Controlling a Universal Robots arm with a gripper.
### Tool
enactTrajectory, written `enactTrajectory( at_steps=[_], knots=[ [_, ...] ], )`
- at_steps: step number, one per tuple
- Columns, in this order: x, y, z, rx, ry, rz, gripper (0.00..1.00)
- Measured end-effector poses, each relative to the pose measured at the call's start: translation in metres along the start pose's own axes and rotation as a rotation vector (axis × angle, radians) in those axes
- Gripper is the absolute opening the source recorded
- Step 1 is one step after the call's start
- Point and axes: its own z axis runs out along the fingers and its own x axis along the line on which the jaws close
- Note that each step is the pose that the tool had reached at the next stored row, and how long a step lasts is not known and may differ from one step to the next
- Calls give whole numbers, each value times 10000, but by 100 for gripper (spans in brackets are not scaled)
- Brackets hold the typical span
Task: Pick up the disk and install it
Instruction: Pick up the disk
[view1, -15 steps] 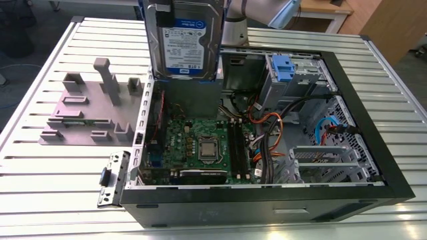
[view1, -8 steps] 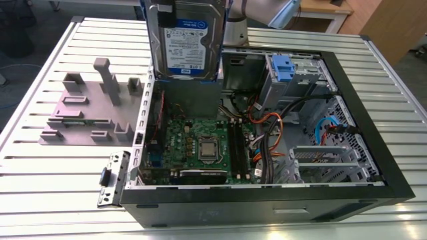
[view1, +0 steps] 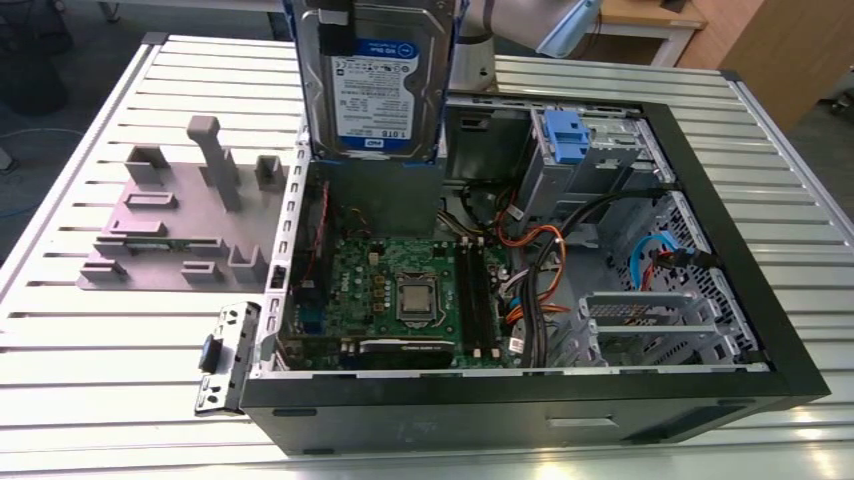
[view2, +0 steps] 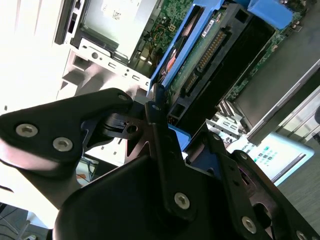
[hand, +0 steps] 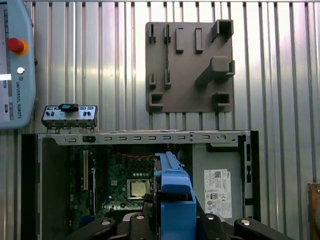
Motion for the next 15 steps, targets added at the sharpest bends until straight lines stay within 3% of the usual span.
enactTrajectory(
  at_steps=[15],
  knots=[
    [4,-33,2,0,0,0,36]
  ],
)
